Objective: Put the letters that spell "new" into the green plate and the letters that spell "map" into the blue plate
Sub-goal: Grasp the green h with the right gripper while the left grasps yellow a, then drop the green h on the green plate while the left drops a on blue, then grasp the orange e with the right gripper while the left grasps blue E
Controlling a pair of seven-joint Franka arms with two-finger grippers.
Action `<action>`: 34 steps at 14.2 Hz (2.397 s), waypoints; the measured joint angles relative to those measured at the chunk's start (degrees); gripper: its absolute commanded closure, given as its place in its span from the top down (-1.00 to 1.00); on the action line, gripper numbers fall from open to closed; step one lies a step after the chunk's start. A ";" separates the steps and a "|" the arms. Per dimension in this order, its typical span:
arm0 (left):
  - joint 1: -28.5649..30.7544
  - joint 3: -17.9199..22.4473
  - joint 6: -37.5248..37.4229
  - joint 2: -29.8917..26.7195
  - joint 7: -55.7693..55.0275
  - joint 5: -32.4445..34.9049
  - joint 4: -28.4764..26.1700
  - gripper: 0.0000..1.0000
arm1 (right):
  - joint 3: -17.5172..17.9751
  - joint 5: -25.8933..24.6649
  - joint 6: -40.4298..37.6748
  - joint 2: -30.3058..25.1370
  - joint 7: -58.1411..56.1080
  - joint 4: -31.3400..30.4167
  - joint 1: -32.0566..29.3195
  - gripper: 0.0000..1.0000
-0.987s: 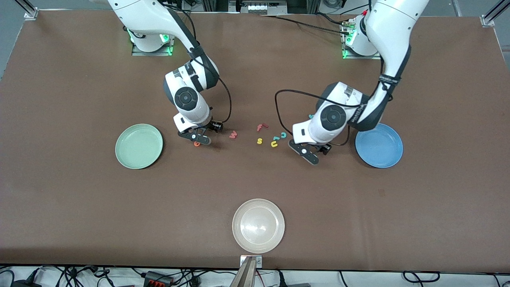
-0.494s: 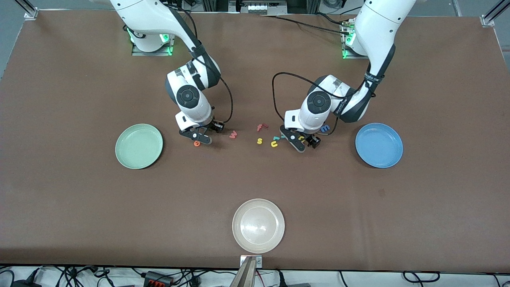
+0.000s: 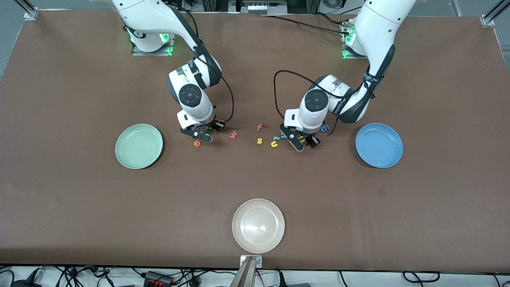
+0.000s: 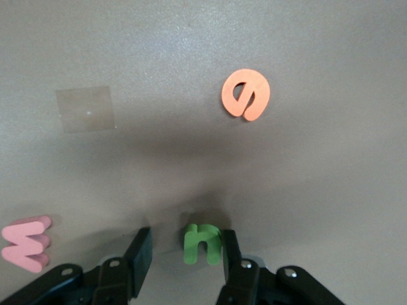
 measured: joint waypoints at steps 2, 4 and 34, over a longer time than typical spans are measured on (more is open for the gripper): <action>0.00 0.00 0.00 0.20 0.01 0.00 -0.02 -0.16 | -0.03 0.00 0.00 0.00 0.01 -0.02 0.00 -0.20; 0.00 0.00 0.05 0.24 0.02 0.00 -0.02 -0.59 | -0.07 0.00 0.04 -0.06 0.07 -0.02 0.00 -0.57; 25.08 -0.30 -22.38 -6.75 0.57 0.06 0.80 1.00 | -4.27 -0.11 -10.20 -3.01 -39.17 4.83 -24.75 1.00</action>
